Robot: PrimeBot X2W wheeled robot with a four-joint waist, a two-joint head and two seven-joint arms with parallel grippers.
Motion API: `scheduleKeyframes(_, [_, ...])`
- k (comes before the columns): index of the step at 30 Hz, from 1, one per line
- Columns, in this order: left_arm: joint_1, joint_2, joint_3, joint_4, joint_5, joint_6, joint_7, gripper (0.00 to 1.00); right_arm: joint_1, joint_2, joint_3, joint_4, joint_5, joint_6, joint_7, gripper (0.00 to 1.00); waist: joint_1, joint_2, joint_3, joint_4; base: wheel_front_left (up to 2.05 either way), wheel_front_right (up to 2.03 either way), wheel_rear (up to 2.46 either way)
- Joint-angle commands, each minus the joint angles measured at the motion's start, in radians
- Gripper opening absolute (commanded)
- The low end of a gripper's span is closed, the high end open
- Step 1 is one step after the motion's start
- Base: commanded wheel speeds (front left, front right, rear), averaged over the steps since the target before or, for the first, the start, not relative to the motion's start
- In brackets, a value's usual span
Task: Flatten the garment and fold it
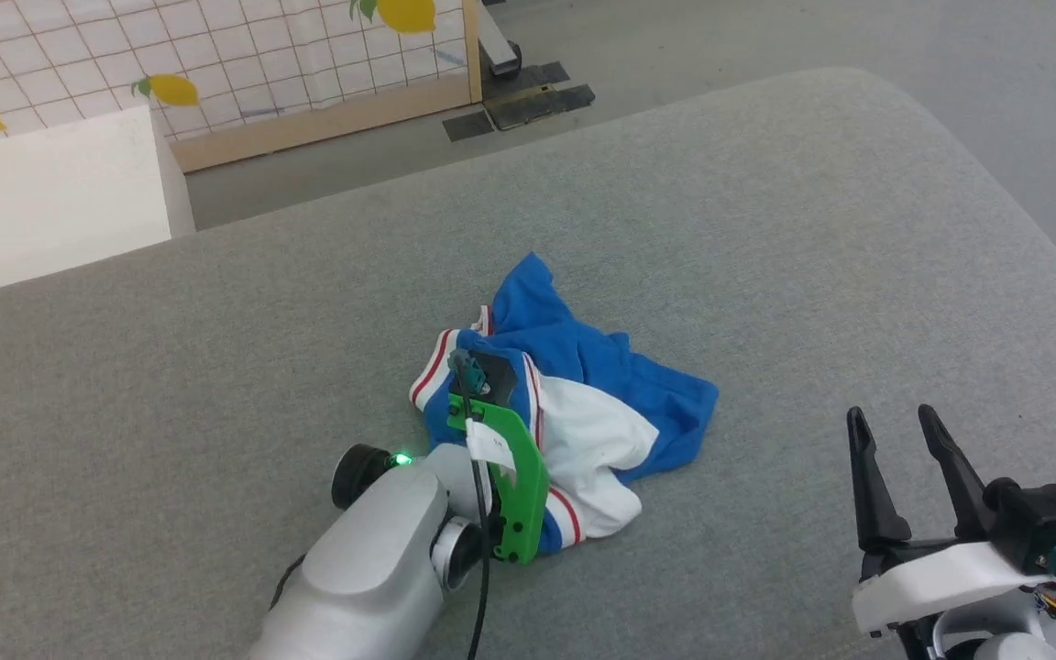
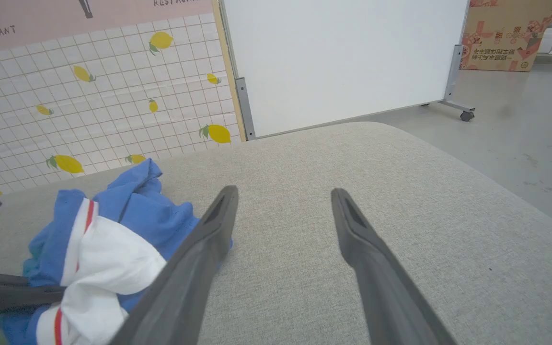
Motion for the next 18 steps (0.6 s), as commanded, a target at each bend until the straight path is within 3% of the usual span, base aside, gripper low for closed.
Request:
scheduleKeyframes(1, [0.015, 0.001, 0.005, 0.008, -0.005, 0.009, -0.020, 1.00, -0.012, 0.000, -0.002, 0.004, 0.009, -0.002, -0.009, 1.00, 0.0001, 0.0062, -0.002, 0.020, 0.00, 0.00, 0.00])
scheduleKeyframes(5, [0.004, 0.010, 0.057, -0.054, -0.014, 0.008, -0.190, 1.00, -0.012, 0.000, -0.004, 0.011, 0.006, -0.002, -0.013, 1.00, 0.0001, 0.0062, -0.016, 0.059, 0.00, 0.00, 0.00])
scheduleKeyframes(12, [0.039, 0.068, 0.179, -0.217, -0.004, 0.001, -0.616, 1.00, 0.003, 0.000, -0.030, -0.003, -0.012, -0.002, -0.006, 1.00, 0.0001, 0.0062, -0.052, 0.164, 0.00, 0.00, 0.00])
scheduleKeyframes(14, [0.064, 0.095, 0.205, -0.256, 0.003, -0.002, -0.694, 1.00, 0.005, 0.000, -0.036, -0.010, -0.017, -0.002, -0.001, 1.00, 0.0001, 0.0062, -0.060, 0.193, 0.00, 0.00, 0.00])
scheduleKeyframes(18, [0.133, 0.145, 0.260, -0.339, 0.025, 0.003, -0.745, 1.00, 0.012, 0.000, -0.042, -0.024, -0.024, -0.002, 0.010, 1.00, 0.0001, 0.0062, -0.075, 0.241, 0.00, 0.00, 0.00])
